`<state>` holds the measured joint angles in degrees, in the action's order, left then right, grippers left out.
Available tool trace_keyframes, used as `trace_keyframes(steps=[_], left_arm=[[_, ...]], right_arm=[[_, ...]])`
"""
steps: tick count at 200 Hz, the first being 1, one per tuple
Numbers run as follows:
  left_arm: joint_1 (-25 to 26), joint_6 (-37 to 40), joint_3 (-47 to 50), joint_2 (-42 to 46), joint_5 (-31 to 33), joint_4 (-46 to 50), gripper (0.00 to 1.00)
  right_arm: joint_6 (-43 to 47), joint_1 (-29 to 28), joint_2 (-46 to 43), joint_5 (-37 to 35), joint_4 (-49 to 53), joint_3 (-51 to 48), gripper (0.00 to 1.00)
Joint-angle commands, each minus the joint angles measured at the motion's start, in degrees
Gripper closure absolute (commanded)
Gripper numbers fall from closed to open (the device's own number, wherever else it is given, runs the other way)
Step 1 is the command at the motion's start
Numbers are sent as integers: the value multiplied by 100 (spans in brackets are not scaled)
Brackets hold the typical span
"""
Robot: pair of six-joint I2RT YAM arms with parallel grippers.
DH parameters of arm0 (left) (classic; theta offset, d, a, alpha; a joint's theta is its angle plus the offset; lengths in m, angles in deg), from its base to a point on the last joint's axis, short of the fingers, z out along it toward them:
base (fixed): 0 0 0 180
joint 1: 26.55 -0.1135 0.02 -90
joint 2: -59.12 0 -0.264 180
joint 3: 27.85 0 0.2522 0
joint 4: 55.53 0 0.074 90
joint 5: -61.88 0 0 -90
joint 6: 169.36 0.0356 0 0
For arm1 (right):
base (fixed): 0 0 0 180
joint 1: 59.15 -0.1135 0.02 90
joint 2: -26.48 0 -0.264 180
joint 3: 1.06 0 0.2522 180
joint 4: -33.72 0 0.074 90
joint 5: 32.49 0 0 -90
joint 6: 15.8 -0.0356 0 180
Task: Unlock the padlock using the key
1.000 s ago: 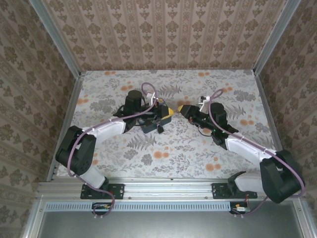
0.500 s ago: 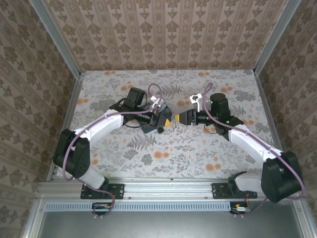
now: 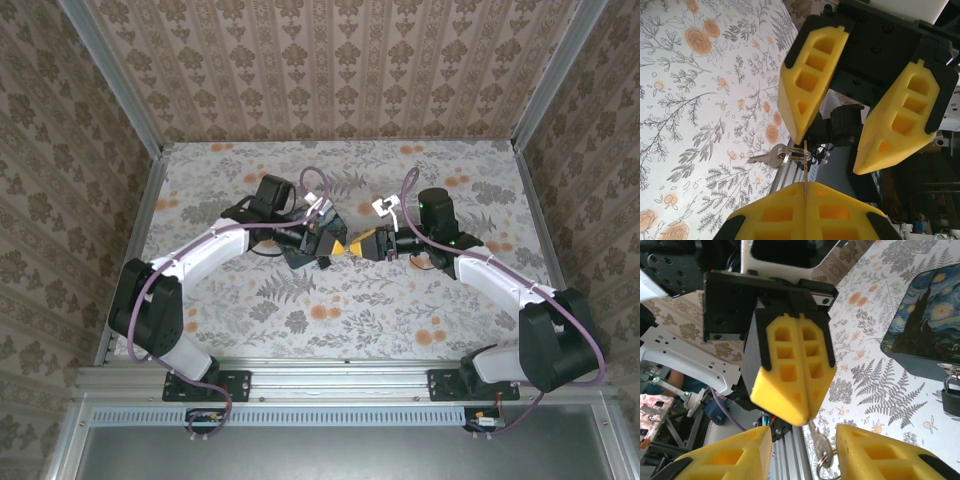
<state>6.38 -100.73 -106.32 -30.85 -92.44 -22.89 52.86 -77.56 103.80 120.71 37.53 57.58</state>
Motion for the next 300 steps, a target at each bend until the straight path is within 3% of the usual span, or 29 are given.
trace_keyframes(steps=[1, 70, 128, 186, 200, 215, 224, 241, 259, 284, 300], left_arm=[[-75, 61, -12, 66, -213, -90, 100], [-53, -210, 102, 184, -301, -490, 100], [-58, -188, 104, 218, -318, -490, 100], [-102, -130, 102, 200, -320, -420, 100], [-158, -178, 116, 172, -250, -437, 100], [-289, -311, 118, 139, -29, -440, 81], [-382, -357, 137, 160, 154, -440, 77], [-520, -191, 137, 335, 754, -239, 61], [-551, 487, 4, 602, 1773, 355, 59], [-246, 1581, -320, 849, 4031, 1048, 56], [-60, 1447, -803, 688, 5672, 1880, 54]], right_arm=[[-47, -27, -15, 288, -174, -59, 62], [-143, -150, 97, 228, -245, -68, 62], [-286, -180, 144, 219, -427, -67, 83], [-310, -182, 109, 191, -544, -163, 100], [-326, -180, 80, 178, -578, -214, 100], [-314, -180, 28, 38, -483, -277, 100], [-281, -176, -20, -160, -342, -317, 100], [-323, -132, -63, -573, -146, -406, 100], [-547, -98, -92, -931, -141, -519, 100], [-881, -4, -9, -1663, 228, -469, 100], [-1050, 89, 38, -2340, 747, -344, 100]])
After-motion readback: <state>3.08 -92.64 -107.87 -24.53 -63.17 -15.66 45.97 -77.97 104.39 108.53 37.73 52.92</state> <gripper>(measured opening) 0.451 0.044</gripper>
